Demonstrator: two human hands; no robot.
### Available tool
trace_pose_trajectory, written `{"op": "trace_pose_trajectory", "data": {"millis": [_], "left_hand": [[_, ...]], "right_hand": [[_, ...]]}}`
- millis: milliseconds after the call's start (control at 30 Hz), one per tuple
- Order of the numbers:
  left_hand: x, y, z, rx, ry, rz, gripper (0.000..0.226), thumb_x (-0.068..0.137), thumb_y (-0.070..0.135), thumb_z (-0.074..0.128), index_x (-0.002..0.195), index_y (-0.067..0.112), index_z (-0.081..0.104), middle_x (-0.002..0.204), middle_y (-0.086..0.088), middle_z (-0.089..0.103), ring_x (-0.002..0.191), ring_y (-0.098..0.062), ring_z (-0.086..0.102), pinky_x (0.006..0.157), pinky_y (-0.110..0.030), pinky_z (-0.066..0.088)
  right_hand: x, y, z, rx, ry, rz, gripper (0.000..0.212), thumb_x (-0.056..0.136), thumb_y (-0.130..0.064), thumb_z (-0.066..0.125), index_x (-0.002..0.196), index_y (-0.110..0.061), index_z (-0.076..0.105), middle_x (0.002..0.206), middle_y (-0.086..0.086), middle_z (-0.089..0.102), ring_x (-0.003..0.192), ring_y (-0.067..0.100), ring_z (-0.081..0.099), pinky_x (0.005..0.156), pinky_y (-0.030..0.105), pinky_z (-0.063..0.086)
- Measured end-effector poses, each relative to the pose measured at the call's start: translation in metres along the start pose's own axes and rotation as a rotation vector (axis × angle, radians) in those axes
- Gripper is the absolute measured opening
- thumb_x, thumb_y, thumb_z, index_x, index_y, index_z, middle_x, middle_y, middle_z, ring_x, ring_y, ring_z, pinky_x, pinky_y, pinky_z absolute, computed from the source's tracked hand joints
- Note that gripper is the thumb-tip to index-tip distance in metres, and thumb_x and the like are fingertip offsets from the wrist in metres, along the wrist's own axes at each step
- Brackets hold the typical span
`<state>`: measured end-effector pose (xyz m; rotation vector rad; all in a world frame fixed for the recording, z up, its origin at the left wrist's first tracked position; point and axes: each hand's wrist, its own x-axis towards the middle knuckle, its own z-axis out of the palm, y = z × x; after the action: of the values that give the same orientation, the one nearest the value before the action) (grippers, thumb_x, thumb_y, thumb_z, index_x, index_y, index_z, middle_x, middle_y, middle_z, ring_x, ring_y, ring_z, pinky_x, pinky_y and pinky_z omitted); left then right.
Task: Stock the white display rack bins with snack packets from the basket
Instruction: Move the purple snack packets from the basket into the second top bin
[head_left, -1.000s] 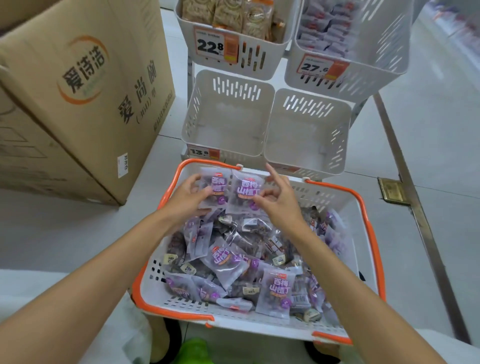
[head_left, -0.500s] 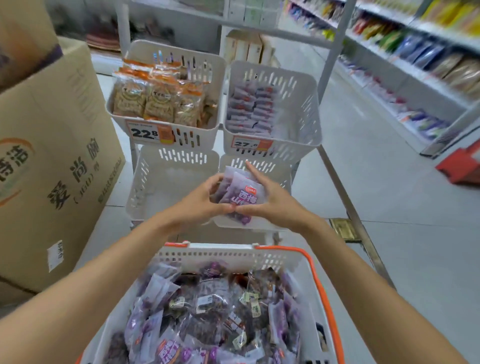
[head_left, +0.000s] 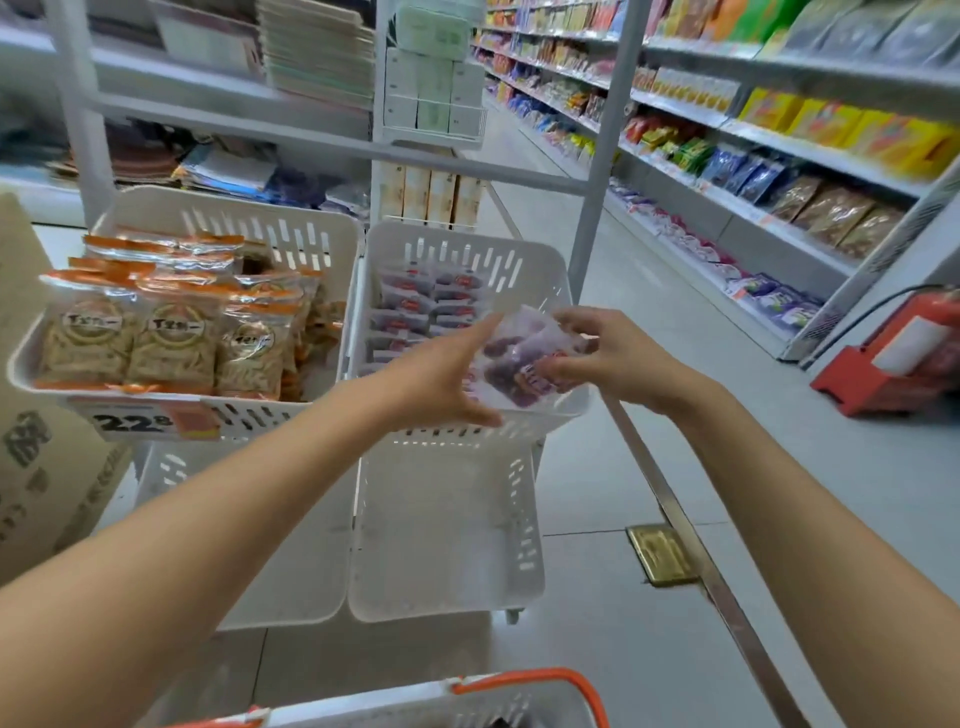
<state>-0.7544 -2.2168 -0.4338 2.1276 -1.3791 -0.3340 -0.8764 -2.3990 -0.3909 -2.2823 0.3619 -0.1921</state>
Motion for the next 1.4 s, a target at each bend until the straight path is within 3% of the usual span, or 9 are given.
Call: {"op": "trace_pose_trajectory", "data": {"millis": [167,333,500,700,800,900,1100,1300,1400], "left_hand": [[0.009,-0.048,0.013,0.435,-0.169,-0.079,0.092,0.079,0.082,0.029,0.156,0.038,0.004,0.166,0.009,-0.002,0.152,-0.013,-0.009,0.123,-0.044,-0.007],[0.008,-0.062,0.021,0.504,-0.168,-0.062,0.093,0.076,0.084,0.013,0.156,0.038,0.0,0.164,0.009,-0.009,0.151,-0.012,-0.013,0.123,-0.045,-0.007],[0.007,-0.062,0.023,0.521,-0.147,-0.064,0.096,0.074,0.085,0.011,0.157,0.036,0.003,0.165,0.009,-0.008,0.151,-0.012,-0.011,0.124,-0.045,-0.006],[-0.006,-0.05,0.017,0.277,0.052,-0.023,0.098,0.066,0.084,0.045,0.148,0.032,0.038,0.159,0.008,0.031,0.148,-0.014,0.024,0.121,-0.039,0.013],[-0.028,-0.035,0.028,0.106,0.293,0.026,0.071,0.073,0.068,0.062,0.129,0.024,0.062,0.133,0.004,0.062,0.124,-0.016,0.054,0.107,-0.036,0.041],[-0.067,-0.018,0.053,0.035,0.365,-0.009,0.044,0.084,0.043,0.073,0.12,0.018,0.068,0.118,0.001,0.069,0.107,-0.017,0.061,0.092,-0.035,0.049],[-0.179,-0.034,0.115,-0.129,0.083,-0.275,0.042,0.087,0.037,0.073,0.123,0.015,0.065,0.119,-0.003,0.066,0.097,-0.014,0.059,0.081,-0.027,0.043],[-0.285,-0.053,0.156,-0.255,0.074,-0.44,0.027,0.085,0.027,0.076,0.11,0.022,0.068,0.107,0.002,0.07,0.088,-0.01,0.065,0.085,-0.034,0.054],[-0.314,-0.05,0.185,-0.365,0.0,-0.493,0.027,0.086,0.025,0.075,0.11,0.026,0.064,0.112,0.004,0.068,0.094,-0.006,0.064,0.09,-0.031,0.053]], "right_hand": [[0.038,0.036,0.014,-0.44,-0.083,0.104,0.048,0.082,-0.026,0.077,0.124,-0.027,0.056,0.121,-0.002,0.056,0.104,0.02,0.057,0.078,0.024,0.045],[0.052,0.038,0.02,-0.152,-0.423,0.324,0.041,0.093,-0.032,0.065,0.131,-0.02,0.057,0.123,0.001,0.062,0.108,0.017,0.063,0.091,0.032,0.057],[0.061,0.045,0.042,-0.318,-0.362,0.304,0.032,0.091,-0.03,0.069,0.12,-0.027,0.055,0.116,-0.002,0.057,0.088,0.009,0.059,0.062,0.018,0.048],[0.044,0.039,0.036,-0.12,-0.198,0.241,0.054,0.084,-0.03,0.077,0.133,-0.03,0.053,0.136,0.0,0.049,0.121,0.021,0.051,0.085,0.026,0.045],[0.006,0.026,0.055,-0.087,0.11,0.044,0.051,0.082,-0.021,0.077,0.129,-0.024,0.059,0.13,0.0,0.052,0.111,0.012,0.052,0.077,0.012,0.043],[-0.047,0.017,0.085,-0.014,0.18,-0.038,0.033,0.087,-0.016,0.07,0.119,-0.021,0.064,0.119,0.001,0.06,0.099,0.008,0.058,0.076,0.011,0.048],[-0.162,0.059,0.163,-0.265,-0.296,0.108,0.036,0.091,-0.017,0.066,0.126,-0.017,0.062,0.12,-0.001,0.062,0.104,0.012,0.057,0.093,0.029,0.048],[-0.253,0.135,0.228,-0.577,-0.807,0.238,0.083,0.084,-0.012,0.071,0.153,-0.03,0.029,0.114,-0.017,0.059,0.081,0.01,0.06,0.069,0.027,0.046],[-0.271,0.156,0.246,-0.734,-0.71,0.079,0.041,0.079,-0.019,0.076,0.117,-0.011,0.062,0.105,0.008,0.068,0.102,0.029,0.06,0.081,0.036,0.047]]}}
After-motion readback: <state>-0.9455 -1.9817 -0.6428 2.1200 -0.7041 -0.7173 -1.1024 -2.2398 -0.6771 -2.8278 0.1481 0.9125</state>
